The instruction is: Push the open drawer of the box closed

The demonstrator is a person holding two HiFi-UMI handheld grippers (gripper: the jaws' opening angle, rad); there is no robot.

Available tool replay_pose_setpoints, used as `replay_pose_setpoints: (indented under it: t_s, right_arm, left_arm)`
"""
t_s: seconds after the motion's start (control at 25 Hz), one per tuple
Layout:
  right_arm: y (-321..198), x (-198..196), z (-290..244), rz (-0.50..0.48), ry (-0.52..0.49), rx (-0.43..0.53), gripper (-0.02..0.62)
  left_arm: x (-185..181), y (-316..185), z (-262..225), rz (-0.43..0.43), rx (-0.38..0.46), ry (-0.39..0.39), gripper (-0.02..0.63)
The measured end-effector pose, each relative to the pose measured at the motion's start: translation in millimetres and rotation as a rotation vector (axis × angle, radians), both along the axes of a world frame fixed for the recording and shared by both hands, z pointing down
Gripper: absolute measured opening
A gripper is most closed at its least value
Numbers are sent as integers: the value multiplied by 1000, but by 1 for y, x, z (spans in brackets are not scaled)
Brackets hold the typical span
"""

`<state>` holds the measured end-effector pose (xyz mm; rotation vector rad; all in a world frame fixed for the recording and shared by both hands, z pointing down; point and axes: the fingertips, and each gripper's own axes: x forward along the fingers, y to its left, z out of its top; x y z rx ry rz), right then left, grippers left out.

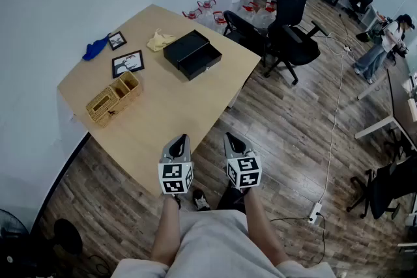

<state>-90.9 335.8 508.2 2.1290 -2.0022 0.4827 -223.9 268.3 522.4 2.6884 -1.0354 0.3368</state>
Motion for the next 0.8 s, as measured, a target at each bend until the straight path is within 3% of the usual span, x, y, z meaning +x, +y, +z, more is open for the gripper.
replay_pose_setpoints:
  t_s: [0.36, 0.64, 0.8]
  right_arm:
    - [1, 6, 1, 7, 13, 1, 0]
    - [2, 41, 3, 80, -128, 43, 0]
    - [-8, 62, 9, 89, -126, 30, 0]
  left_arm:
    - [5, -4, 1, 8, -31, 31, 52]
    - [17, -16, 5, -21, -34, 35, 52]
    - [29, -29, 7, -44, -38, 36, 52]
